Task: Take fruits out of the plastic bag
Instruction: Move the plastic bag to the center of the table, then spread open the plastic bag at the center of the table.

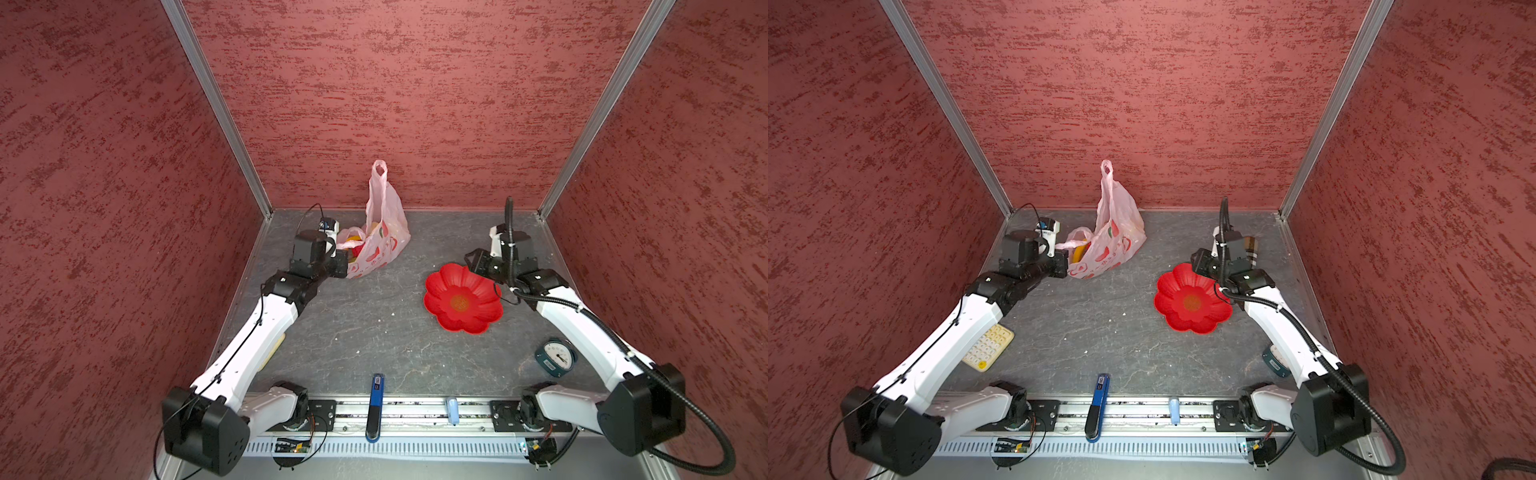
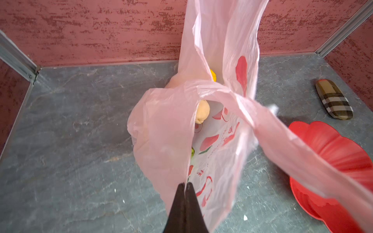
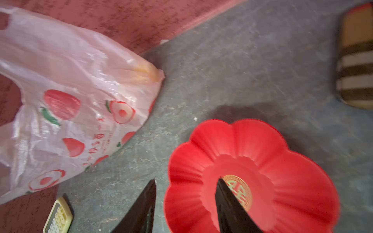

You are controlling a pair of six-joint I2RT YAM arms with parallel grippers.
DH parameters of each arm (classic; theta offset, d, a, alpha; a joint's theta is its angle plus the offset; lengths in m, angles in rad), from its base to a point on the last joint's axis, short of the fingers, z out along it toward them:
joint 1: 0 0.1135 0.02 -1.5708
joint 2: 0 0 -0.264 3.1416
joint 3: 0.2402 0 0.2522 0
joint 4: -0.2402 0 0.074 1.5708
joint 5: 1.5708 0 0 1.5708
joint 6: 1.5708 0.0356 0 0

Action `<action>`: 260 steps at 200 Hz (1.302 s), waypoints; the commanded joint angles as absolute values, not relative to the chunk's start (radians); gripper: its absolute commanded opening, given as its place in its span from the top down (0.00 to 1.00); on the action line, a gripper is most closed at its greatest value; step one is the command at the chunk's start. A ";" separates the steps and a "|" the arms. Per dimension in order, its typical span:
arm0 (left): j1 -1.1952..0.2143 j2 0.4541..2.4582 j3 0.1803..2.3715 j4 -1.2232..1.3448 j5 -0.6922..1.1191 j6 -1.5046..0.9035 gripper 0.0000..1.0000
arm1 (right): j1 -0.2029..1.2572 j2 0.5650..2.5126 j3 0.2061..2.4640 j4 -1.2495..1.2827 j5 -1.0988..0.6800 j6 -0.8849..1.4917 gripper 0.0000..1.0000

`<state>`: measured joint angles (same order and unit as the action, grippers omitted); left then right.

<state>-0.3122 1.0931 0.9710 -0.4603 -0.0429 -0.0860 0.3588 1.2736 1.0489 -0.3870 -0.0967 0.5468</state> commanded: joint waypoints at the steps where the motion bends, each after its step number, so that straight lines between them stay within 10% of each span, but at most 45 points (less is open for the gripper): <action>1: -0.351 0.981 0.910 -0.499 -0.136 -0.172 1.00 | 0.476 1.318 1.152 -0.310 0.014 0.577 0.47; 109: -0.545 0.672 0.677 -0.588 -0.268 -0.409 1.00 | 0.773 1.696 1.492 -0.207 0.048 0.630 0.32; 260: -0.600 0.557 0.647 -0.593 -0.352 -0.451 1.00 | 0.809 1.829 1.563 -0.322 0.290 0.676 0.44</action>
